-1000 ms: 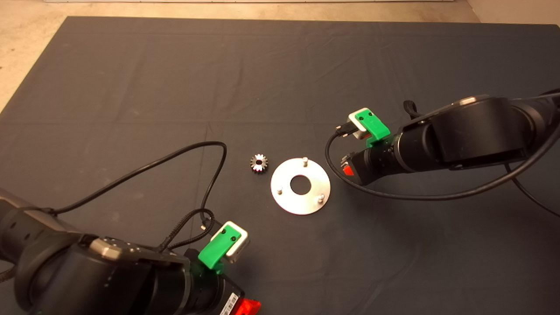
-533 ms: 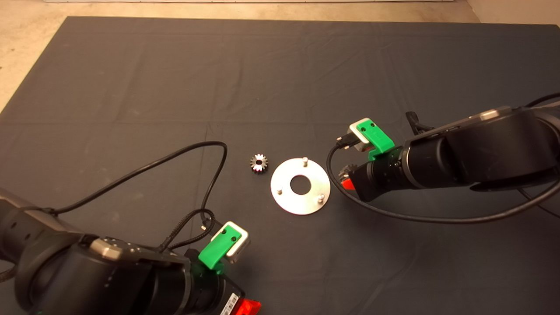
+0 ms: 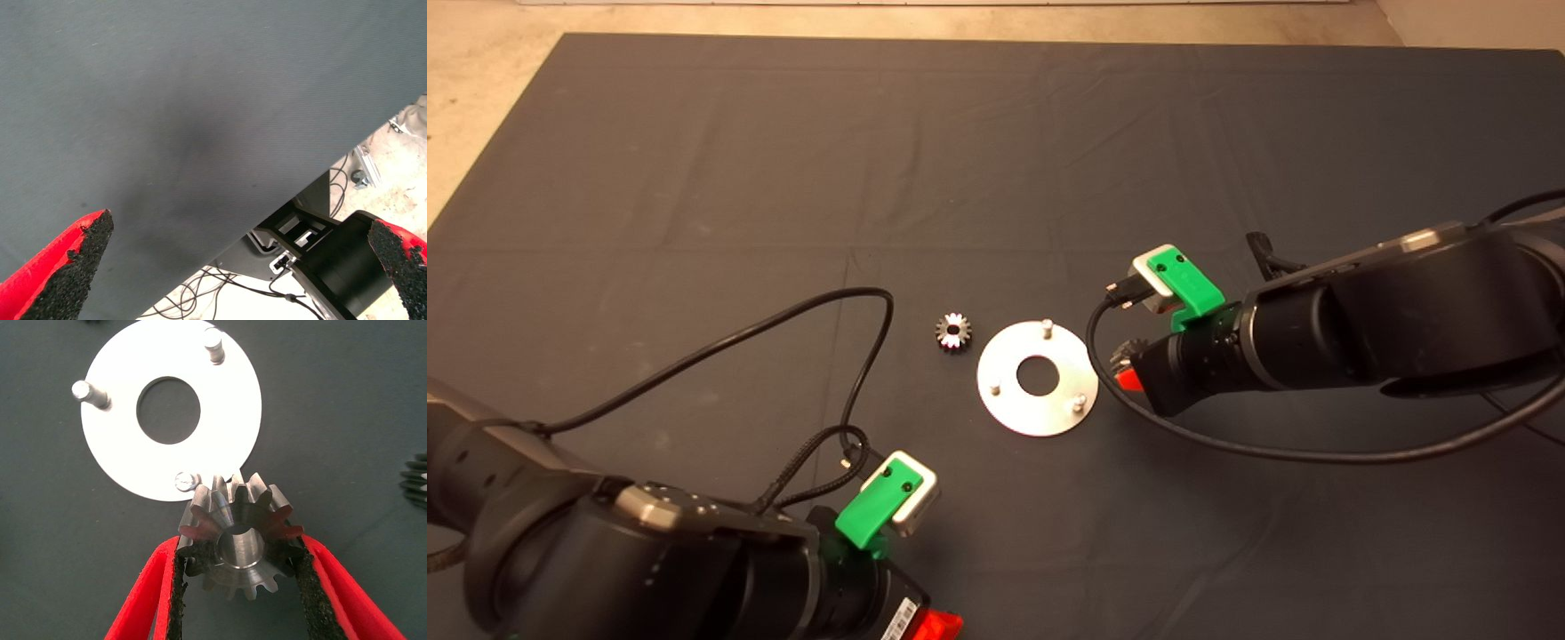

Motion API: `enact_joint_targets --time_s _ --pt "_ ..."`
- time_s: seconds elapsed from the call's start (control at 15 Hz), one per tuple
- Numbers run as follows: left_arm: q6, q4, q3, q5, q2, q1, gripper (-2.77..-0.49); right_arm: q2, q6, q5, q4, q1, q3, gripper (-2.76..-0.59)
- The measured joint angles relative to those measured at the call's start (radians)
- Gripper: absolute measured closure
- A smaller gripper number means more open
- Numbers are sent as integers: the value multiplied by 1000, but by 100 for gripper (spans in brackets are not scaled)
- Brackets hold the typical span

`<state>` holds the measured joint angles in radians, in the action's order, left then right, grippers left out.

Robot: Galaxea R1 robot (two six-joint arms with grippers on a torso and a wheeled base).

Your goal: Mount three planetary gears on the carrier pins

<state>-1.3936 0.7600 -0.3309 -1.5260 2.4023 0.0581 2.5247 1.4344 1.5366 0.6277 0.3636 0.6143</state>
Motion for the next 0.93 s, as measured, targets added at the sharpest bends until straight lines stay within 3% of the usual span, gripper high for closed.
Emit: enact_joint_targets --time_s 0.47,0.93 --pt "0 0 0 -1 2 0 -277 77 0 0 0 -90 54 -100" --pt "0 0 0 -1 1 0 -277 95 -5 2 0 -98 105 -100"
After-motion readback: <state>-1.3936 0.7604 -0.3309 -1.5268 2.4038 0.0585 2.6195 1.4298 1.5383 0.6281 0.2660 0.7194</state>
